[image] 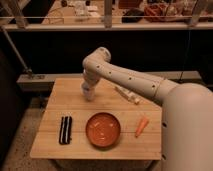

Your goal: Place the white sponge in the ceramic cup

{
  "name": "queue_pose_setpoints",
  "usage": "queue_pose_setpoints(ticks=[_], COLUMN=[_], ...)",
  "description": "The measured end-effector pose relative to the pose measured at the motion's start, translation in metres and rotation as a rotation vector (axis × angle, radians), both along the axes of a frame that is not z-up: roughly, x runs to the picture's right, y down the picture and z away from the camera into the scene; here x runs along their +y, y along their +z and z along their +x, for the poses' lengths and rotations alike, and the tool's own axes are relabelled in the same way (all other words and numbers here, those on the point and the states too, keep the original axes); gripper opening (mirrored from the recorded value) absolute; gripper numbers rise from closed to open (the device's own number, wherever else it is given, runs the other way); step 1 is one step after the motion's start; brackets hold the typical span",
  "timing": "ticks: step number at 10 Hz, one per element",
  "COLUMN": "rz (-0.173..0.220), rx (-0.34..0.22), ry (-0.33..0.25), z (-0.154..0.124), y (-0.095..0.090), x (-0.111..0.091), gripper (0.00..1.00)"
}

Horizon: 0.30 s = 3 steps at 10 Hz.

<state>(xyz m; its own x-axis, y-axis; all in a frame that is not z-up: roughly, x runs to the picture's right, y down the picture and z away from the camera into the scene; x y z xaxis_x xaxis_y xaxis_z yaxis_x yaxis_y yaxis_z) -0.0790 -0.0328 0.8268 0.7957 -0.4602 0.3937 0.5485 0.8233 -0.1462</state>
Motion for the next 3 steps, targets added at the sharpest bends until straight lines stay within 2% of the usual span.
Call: queue_pose_setpoints(ticks=[1,3], rz=[0.002,0.003], rx=[0.003,0.003], ry=[0.009,0.012], z=[0.0019,0.0028], y=[-0.0006,-0.0005], x=[-0.0008,-0.0015], gripper=[0.22,0.37])
